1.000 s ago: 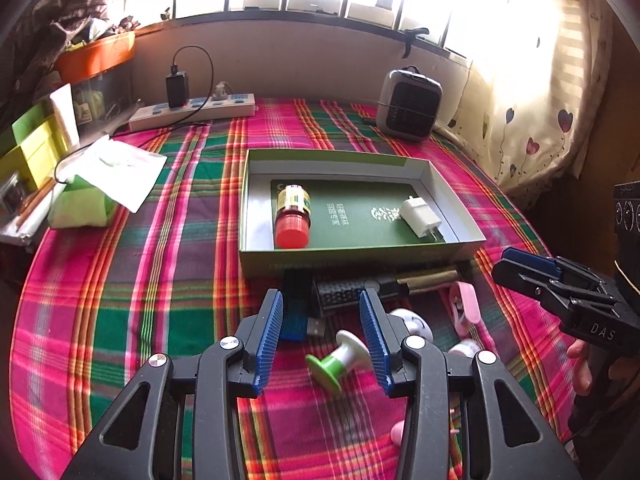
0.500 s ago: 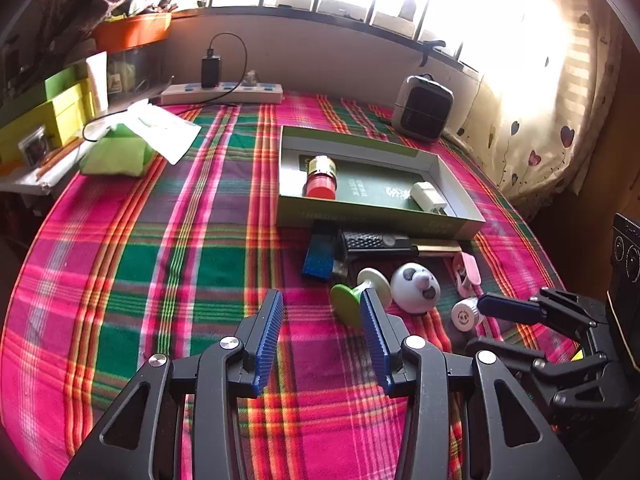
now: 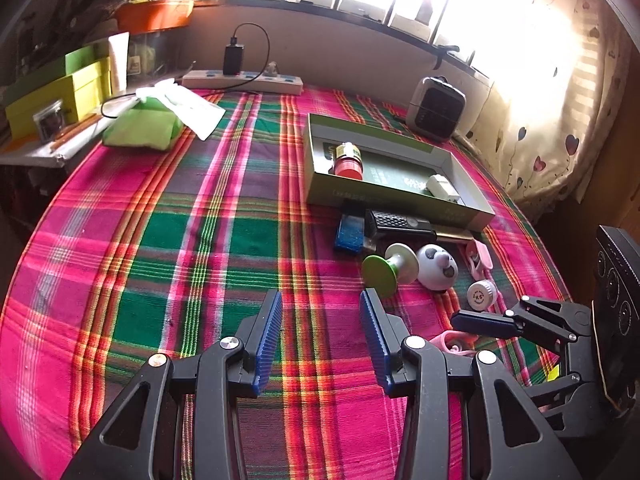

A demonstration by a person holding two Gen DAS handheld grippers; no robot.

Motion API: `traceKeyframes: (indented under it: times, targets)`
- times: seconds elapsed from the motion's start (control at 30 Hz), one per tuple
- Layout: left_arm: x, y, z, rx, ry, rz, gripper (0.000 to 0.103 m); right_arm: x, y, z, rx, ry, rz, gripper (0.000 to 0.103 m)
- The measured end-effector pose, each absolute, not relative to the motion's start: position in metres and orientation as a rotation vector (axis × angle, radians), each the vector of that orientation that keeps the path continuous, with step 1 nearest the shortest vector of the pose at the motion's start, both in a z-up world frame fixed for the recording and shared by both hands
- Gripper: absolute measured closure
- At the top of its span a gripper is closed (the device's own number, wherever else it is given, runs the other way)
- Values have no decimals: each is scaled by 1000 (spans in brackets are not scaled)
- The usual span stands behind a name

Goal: Organize rigid objects
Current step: 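Withdraw both tools from the box back toward the remaining objects, then grasp the pink clip with the right tool while the left tool approaches the green spool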

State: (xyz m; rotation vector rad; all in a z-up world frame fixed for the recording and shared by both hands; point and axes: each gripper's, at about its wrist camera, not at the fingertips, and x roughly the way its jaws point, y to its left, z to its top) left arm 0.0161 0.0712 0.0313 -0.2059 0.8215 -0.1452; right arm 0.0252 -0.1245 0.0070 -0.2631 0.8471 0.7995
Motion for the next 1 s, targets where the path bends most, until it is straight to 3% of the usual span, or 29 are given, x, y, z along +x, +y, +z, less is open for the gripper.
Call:
traceKeyframes:
  times: [0.67,1.0]
  targets:
    - [19,78,23,-217,842,-179,63,17,-117,2,-336,836,689,56]
    - [24,70,23,-209,849,-197,63,14,-128,3,-306,838,653,79]
